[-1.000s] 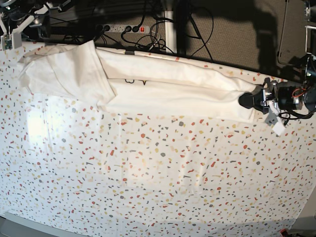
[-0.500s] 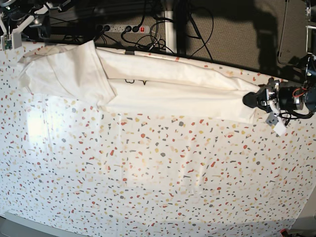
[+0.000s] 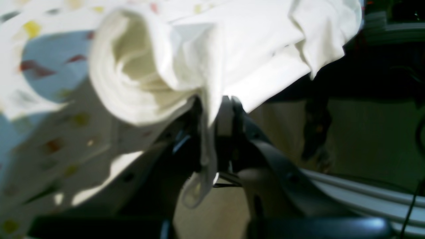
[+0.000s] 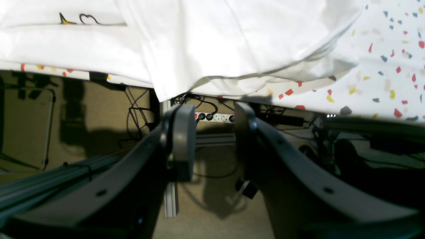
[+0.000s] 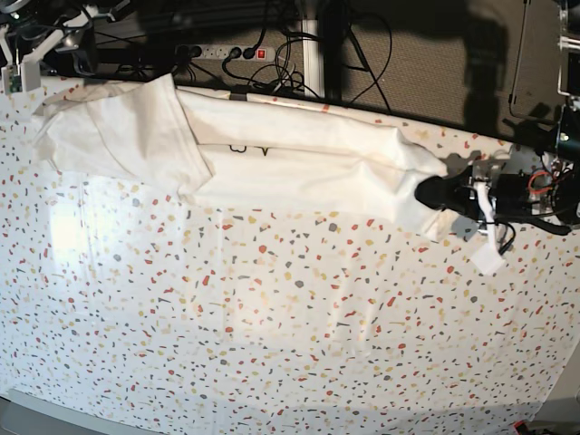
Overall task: Fold the T-shirt properly
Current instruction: 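Drag the gripped shirt end toward the right gripper with the left gripper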
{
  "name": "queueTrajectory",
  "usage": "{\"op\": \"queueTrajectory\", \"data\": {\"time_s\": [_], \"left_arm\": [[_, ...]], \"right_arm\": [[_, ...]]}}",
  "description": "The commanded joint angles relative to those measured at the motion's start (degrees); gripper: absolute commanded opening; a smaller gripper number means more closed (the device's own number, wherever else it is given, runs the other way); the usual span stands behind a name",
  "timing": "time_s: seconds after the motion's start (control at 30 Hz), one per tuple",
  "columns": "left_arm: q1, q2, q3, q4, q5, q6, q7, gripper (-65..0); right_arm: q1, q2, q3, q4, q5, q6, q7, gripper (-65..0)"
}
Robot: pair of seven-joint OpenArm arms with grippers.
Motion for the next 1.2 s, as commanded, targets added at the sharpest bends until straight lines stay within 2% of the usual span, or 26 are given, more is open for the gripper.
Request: {"op": "queueTrajectory", "data": {"time_s": [0.0,0.17,0.37,0.6,0.77,0.9,0.97,1.07,1.1,1.17], "left_arm": [[-0.4,0.5,-0.3,3.2,-0.6,-0.4,-0.8,-65.0],[2.6,7.6,-0.3,11.3,4.9,0.4,-4.7,-65.0],[2.5,16.6,-0.3,11.8,11.5,0.4,-7.4,-65.0],[2.6,23.5,1.2,11.8,20.6,0.4,-10.5,-65.0],[2.6,26.5,5.0,11.8,22.8,0.5,-12.5,-65.0],[3.1,27.0,10.9,11.8,24.3,0.5,-14.3,-65.0],[3.8,27.0,13.9,11.8,28.7,0.5,-17.6,-65.0],[5.1,27.0,17.5,11.8,37.6,0.5,-26.2,-65.0],[5.1,27.0,18.3,11.8,39.6,1.4,-28.4,-65.0],[5.0,27.0,18.7,11.8,40.8,5.5,-31.4,-65.0]], "right_arm": [[-0.4,0.5,0.4,0.8,0.5,0.1,1.0,-44.7],[-0.4,0.5,0.4,0.8,0.5,0.1,1.0,-44.7],[-0.5,0.5,0.4,0.8,3.0,0.1,1.0,-44.7],[-0.5,0.5,0.4,0.8,3.1,0.1,0.9,-44.7],[-0.4,0.5,0.4,0.8,3.1,0.1,1.0,-44.7],[-0.4,0.5,0.4,0.8,3.1,0.1,1.0,-44.7],[-0.5,0.5,0.4,0.8,3.1,0.1,1.0,-44.7],[-0.5,0.5,0.4,0.8,3.1,0.1,1.0,-44.7],[-0.5,0.5,0.4,0.8,3.1,0.1,0.9,-44.7],[-0.5,0.5,0.4,0.8,3.1,0.1,0.8,-44.7]]}}
